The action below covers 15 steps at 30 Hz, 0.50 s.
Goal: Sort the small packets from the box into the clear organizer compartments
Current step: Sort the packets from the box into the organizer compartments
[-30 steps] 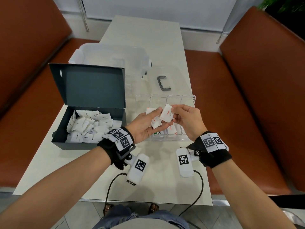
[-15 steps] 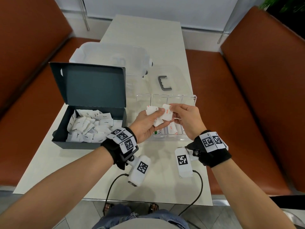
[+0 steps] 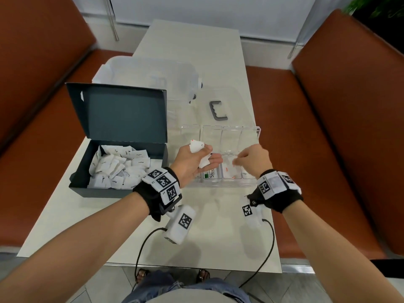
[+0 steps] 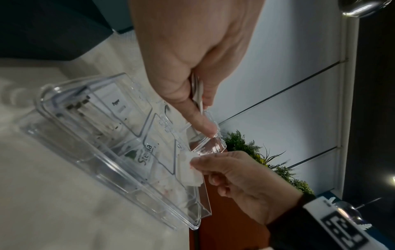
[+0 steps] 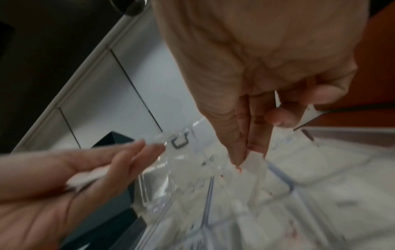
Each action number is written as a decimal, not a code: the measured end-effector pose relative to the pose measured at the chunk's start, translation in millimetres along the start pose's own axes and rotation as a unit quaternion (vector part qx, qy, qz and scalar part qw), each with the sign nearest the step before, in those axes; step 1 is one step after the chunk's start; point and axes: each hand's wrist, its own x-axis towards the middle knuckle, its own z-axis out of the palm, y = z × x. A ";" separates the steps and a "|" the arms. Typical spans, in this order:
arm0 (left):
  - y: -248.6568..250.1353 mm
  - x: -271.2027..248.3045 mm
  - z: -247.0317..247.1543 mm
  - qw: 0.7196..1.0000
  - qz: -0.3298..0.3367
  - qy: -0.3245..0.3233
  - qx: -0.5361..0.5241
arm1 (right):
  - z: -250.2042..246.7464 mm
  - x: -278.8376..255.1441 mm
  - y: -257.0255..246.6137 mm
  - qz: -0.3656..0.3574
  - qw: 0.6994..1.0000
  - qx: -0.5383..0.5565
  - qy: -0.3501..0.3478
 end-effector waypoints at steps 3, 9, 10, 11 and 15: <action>-0.7 -1.7 -1.6 1.000 0.001 0.000 -0.005 | 19.2 0.0 -2.9 0.005 0.997 -0.065 0.029; 0.0 -3.9 -3.5 1.000 -0.002 -0.005 -0.011 | 38.0 0.2 -2.7 -0.045 0.987 -0.135 0.080; 0.1 -4.3 -4.2 1.000 -0.003 -0.006 -0.012 | 40.2 0.8 -2.9 -0.058 0.982 -0.157 0.086; 0.0 -4.9 -4.5 1.000 -0.003 -0.007 -0.012 | 42.0 1.0 -3.1 -0.072 0.976 -0.186 0.090; -0.8 -7.1 -6.4 1.000 -0.005 -0.010 -0.017 | 45.6 0.1 -1.6 -0.131 0.940 -0.301 0.095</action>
